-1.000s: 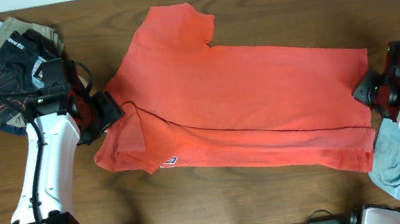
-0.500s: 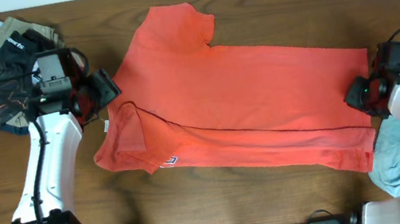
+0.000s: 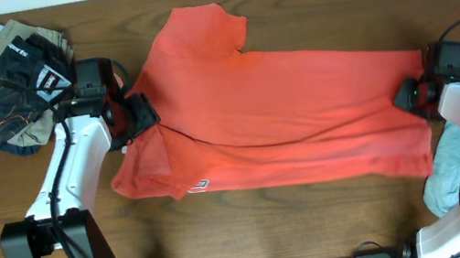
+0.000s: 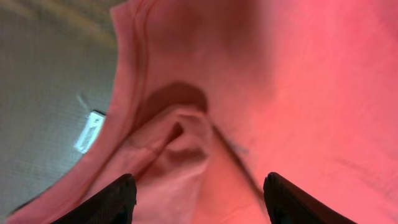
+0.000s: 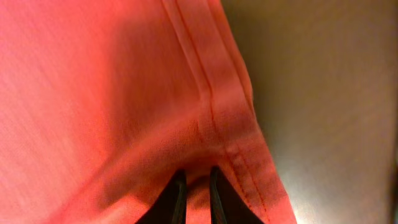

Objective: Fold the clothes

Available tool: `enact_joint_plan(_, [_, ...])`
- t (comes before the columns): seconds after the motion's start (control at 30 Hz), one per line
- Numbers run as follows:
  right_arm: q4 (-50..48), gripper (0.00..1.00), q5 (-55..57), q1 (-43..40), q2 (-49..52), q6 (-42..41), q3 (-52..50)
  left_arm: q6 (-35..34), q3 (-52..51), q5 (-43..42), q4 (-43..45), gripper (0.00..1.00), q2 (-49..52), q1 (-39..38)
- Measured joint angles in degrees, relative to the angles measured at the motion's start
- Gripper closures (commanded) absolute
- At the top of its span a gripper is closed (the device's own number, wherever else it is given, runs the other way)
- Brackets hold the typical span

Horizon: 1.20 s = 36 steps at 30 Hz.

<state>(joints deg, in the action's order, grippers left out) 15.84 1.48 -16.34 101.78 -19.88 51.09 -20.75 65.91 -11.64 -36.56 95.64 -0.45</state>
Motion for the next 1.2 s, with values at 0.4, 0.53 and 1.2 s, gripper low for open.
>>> enact_joint_plan(0.4, [-7.80,0.62,-2.62,0.00,7.30,-0.46,6.71,0.17,0.00,0.00,-5.05,0.27,0.00,0.00])
enact_joint_plan(0.53, [7.52,0.51,-3.15,0.00,5.51,0.57,10.14,0.17,0.00,0.00,-7.13,0.27,-0.02,0.00])
enact_joint_plan(1.2, [44.00,0.44,1.84,-0.17,-7.63,3.15,13.42,1.31,-0.11,-0.02,-11.69,0.27,-2.10,-2.91])
